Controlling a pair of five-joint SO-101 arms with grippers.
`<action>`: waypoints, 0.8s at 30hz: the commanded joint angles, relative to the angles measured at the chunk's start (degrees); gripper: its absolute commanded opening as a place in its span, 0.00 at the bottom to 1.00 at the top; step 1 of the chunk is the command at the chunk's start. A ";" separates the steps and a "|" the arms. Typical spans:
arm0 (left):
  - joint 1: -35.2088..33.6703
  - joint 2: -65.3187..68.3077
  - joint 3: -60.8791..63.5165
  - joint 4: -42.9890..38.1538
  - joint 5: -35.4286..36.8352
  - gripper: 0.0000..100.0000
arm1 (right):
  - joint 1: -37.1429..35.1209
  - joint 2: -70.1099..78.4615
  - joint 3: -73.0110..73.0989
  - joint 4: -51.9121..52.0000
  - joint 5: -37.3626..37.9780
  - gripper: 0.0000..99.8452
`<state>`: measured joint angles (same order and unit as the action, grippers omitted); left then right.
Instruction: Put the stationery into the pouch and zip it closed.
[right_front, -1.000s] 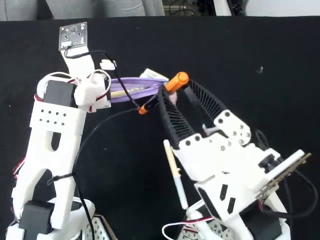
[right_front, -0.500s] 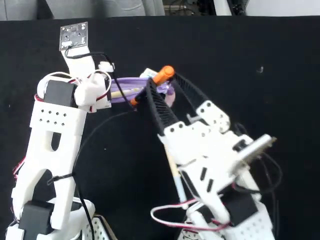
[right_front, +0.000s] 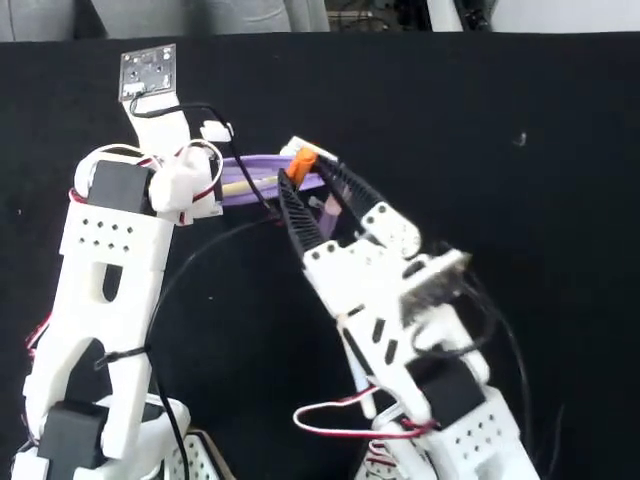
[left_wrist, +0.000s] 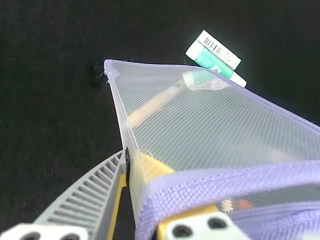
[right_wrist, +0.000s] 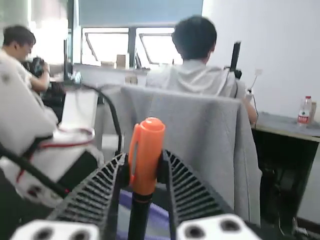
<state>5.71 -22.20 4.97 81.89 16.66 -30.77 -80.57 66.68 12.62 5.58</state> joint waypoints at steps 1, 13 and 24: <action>0.75 -0.35 -2.59 -0.70 0.70 0.03 | -0.44 4.00 1.27 -3.87 1.14 0.01; 0.66 -0.35 -2.51 -0.62 0.70 0.03 | -0.26 2.07 -6.90 -7.03 7.12 0.01; 0.66 -0.26 -2.42 -0.53 0.70 0.03 | -0.26 1.89 -11.91 -7.30 10.02 0.01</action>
<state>5.71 -22.20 4.97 81.89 16.66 -30.86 -78.11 59.74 7.43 15.08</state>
